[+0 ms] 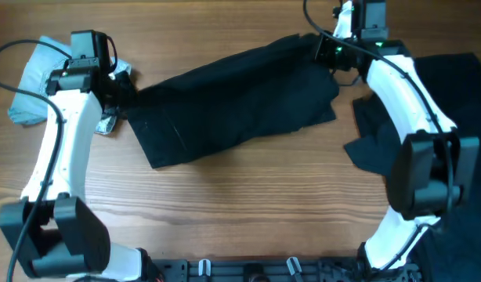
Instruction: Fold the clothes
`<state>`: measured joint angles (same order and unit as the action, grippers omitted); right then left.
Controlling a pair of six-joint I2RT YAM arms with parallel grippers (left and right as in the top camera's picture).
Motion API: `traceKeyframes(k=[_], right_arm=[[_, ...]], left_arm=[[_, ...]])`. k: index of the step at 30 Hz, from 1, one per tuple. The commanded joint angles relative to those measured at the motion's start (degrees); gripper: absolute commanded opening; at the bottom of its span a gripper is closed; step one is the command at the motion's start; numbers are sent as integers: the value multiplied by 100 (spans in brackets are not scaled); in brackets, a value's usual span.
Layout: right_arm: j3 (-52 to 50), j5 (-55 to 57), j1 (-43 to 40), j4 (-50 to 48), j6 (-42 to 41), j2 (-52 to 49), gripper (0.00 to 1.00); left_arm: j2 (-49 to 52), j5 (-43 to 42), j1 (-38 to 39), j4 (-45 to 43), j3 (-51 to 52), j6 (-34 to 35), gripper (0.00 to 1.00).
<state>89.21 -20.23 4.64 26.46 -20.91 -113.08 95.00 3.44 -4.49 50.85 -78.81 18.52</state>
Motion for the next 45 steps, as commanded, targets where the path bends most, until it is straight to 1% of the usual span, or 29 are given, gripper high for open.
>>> traceKeyframes(k=[1,2,5,7,8,10,11,12,15,17,18,19,22,25,29,30,32,37,39,41,42,45], right_arm=[[116,278,44,-369,-168,-293,10],[116,391,44,-428,-313,-356,9],[116,402,-2,-474,-306,-358,6],[118,358,-105,-170,-251,-142,4],[118,341,-157,59,-122,55,4],[118,374,-271,927,199,835,4],[118,389,-308,1296,297,1237,5],[118,551,-330,1720,291,1692,4],[118,1080,-341,2680,271,2568,4],[118,1456,-404,3357,221,2944,4],[116,1606,-490,3766,127,3062,4],[116,1620,-579,4076,129,3097,4],[101,1620,-660,4369,140,3075,4],[66,1620,-660,4282,138,3051,5],[-114,1615,-660,4260,146,2702,5],[-133,1593,-660,4164,195,2573,5],[-133,1250,-660,3783,295,2339,6],[-138,339,-656,2437,273,1652,7],[-138,201,-643,1674,291,1294,6],[-138,13,-632,1071,293,960,7],[-138,-160,-625,804,291,767,6],[-138,-431,-485,-70,275,162,7]], left_arm=[[256,820,-92,-138,-72,-9,4],[306,817,-92,-140,-72,-9,4],[323,758,-85,-111,-72,11,4],[208,516,-87,72,-72,13,4],[79,415,-85,203,-72,13,4],[-518,245,-85,691,-72,13,4],[-804,20,-85,925,-72,13,4],[-1266,-461,-85,1338,-72,39,4],[-2090,-815,-85,2251,-72,431,4],[-2531,-859,-85,2822,-72,494,4],[-2830,-883,-85,3206,-72,619,4],[-3003,-999,-85,3399,-72,619,4],[-3300,-1115,-85,3766,-70,769,4],[-3300,-1156,-4,3705,164,911,4],[-3292,-1167,629,3342,1088,1397,4],[-3289,-1097,726,3246,1202,1462,4],[-3265,-566,793,2918,1272,1502,4],[-2855,118,793,1764,1353,1493,4],[-2288,173,793,1462,1388,1493,4],[-1707,621,791,1128,1390,1495,4],[-1453,717,791,918,1390,1495,4],[-809,813,791,389,1390,1497,4]])
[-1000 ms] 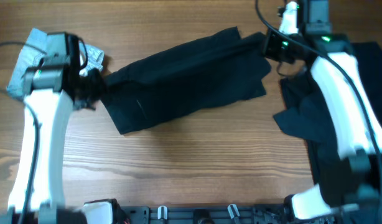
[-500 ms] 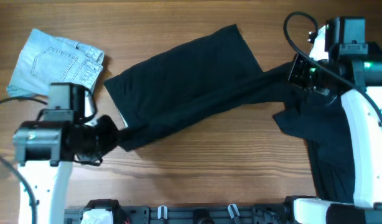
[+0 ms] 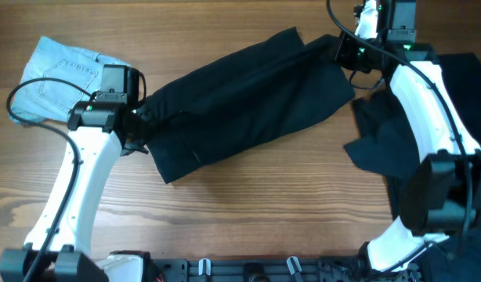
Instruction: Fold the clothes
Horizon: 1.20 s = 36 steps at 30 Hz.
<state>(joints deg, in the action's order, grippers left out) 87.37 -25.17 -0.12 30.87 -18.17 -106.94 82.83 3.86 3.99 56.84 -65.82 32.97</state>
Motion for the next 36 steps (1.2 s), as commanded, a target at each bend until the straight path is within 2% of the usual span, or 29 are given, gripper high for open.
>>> traceKeyframes(k=[1,6,7,8,9,10,11,13,16,18,20,24,25,28,29,30,31,32,34,36], right_arm=[[46,63,48,-752,-7,-612,7],[46,68,334,-2280,-155,-1491,7],[46,70,385,-2605,-188,-1609,14],[46,149,411,-2747,-299,-1659,53],[46,350,417,-2741,-387,-1672,68],[48,374,411,-2728,-387,-1670,72],[48,302,348,-2658,-413,-1655,73],[48,61,184,-2031,-337,-1526,75],[48,103,-173,-369,181,-1167,75],[48,726,-407,660,170,-1080,75],[11,887,-549,1381,380,-1191,75],[-295,579,-468,1427,533,-1298,75],[-367,459,-450,1423,531,-1298,74],[-586,74,-389,1172,529,-1298,61],[-824,-221,-341,850,522,-1298,57],[-992,-234,-306,638,444,-1298,53],[-1145,-214,-289,459,411,-1298,41],[-1263,118,-293,400,103,-1298,29],[-1257,785,-350,713,2,-1235,8],[-1255,1246,-411,1274,-2,-981,4]], left_arm=[[501,782,-57,-291,92,52,4],[623,870,-61,-916,92,52,5],[623,870,-61,-1001,92,50,11],[623,870,-61,-1060,92,50,16],[647,870,-61,-1121,92,50,43],[673,874,-61,-1123,92,44,56],[704,916,-63,-1069,92,15,68],[713,931,-63,-855,92,-120,70],[739,761,-61,-173,103,-118,67],[859,313,-55,66,175,-120,62],[1016,142,-46,-131,597,-118,65],[1316,-918,-46,-1292,1314,-122,66],[1360,-1062,-46,-1517,1384,-120,64],[1458,-984,-46,-1816,1423,-302,30],[1469,-654,-46,-1845,1423,-315,17],[1469,-442,-46,-1827,1423,-317,8],[1469,-323,-46,-1805,1423,-343,4],[1469,-264,-55,-1777,1423,-428,4],[1469,153,-173,-1539,1423,-446,4],[1469,402,-435,-1311,1423,-463,4]])
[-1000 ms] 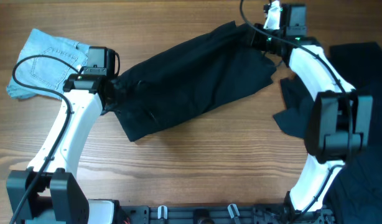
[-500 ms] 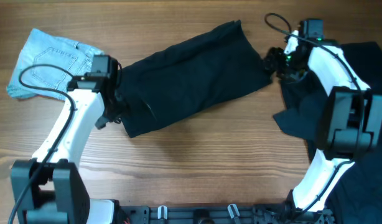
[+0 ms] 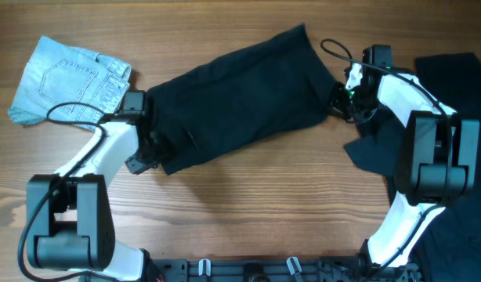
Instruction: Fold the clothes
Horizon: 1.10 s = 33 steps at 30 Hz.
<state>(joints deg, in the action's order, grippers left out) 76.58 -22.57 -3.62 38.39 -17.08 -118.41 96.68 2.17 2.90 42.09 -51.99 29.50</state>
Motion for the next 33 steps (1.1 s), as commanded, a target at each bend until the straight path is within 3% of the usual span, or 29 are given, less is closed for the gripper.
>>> traceKeyframes(k=[1,2,4,6,7,8,11,14,16,18,22,25,31,33], right_arm=[[-175,1320,-101,1145,-116,525,4],[-177,1445,-101,1561,-249,741,8],[-177,1576,-101,2371,-457,1161,33],[-177,1578,-101,2538,-450,1679,45],[-177,1576,-109,2505,-437,1875,49],[-175,1497,-125,2393,-243,2118,50],[-175,1204,-127,2004,275,2621,58],[-181,1204,-127,1963,271,2599,60],[-181,1204,-127,1884,271,2601,60],[-181,1213,-127,1790,271,2601,60],[-184,1102,-127,1386,245,2599,63],[-208,284,37,463,494,2459,62],[-208,590,866,-809,629,1058,61],[-208,125,931,-1132,662,481,61]], left_arm=[[76,564,-675,188,35,-232,4],[70,560,-833,197,24,-251,4],[13,367,-1078,234,-26,-531,4],[-142,-671,-1207,367,-214,-1069,7],[-205,-1349,-1185,431,-247,-1255,22],[-232,-2074,-1117,527,-247,-1381,44],[-205,-2597,-682,476,20,-1427,65],[-120,-2562,-382,-66,505,-1209,69],[-33,-2551,-369,-664,850,-898,59],[-11,-2280,-387,-658,975,-800,4],[-37,-1029,-942,612,498,-802,4],[-37,-273,-1598,1550,-409,-1049,4],[-35,-398,-1580,1384,-695,-1220,6],[-35,-398,-1580,1373,-695,-1222,5]])
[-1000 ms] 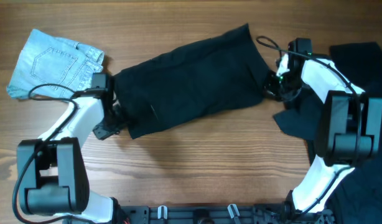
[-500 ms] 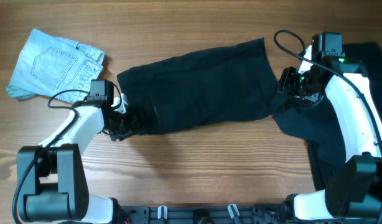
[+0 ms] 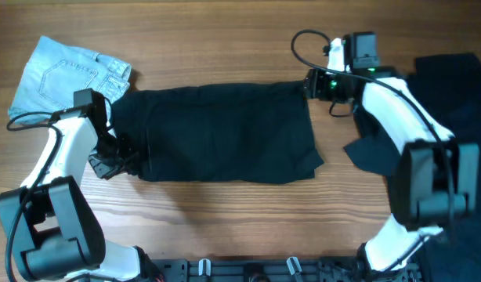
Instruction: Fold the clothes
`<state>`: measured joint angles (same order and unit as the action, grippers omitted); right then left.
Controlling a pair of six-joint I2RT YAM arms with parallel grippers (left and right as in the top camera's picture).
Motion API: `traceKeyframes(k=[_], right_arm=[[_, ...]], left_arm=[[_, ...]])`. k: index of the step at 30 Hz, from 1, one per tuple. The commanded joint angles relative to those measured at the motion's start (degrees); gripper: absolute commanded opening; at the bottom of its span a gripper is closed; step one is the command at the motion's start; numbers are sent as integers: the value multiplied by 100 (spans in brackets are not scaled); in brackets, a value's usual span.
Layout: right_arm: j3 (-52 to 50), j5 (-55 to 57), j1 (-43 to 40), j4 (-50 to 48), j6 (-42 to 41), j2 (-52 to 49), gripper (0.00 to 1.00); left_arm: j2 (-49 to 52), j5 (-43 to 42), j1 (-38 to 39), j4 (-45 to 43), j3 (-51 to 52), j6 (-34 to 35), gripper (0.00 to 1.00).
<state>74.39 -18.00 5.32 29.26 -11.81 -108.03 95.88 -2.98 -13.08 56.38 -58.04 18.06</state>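
Observation:
A black garment lies flat on the wooden table as a level, roughly rectangular shape in the overhead view. My left gripper sits at its lower-left corner, fingers closed on the cloth edge. At the garment's upper-right corner is my right gripper, also shut on the fabric. Cloth and wrist bodies partly hide the fingertips of both.
Folded light-blue jeans rest at the back left, just above my left arm. A heap of dark clothes covers the right side, with a flap reaching toward the garment's right edge.
The garment lay slanted from lower left to upper right; now it lies level and squared up. My left gripper has shifted left, and my right gripper has moved up and to the left.
The black garment first hung stretched on a slant between both grippers, the left one by the jeans. Then both had shifted right with it. Later the grippers were lower and the cloth rested slanted on the table. Now it lies flat and level.

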Motion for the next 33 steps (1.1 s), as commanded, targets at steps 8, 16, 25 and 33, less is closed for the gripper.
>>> traceKeyframes(k=[8,16,25,33], right_arm=[[11,-1309,39,-1580,197,-931,29],[26,229,-490,-1976,-1095,-931,7],[17,-673,-496,2083,155,376,54],[-1504,-1128,-129,2369,658,297,19]], left_arm=[[46,118,17,-129,-90,-96,4],[46,435,17,-153,-90,-118,9],[44,-74,17,431,-903,-293,48],[46,-313,22,299,-1163,-439,40]])
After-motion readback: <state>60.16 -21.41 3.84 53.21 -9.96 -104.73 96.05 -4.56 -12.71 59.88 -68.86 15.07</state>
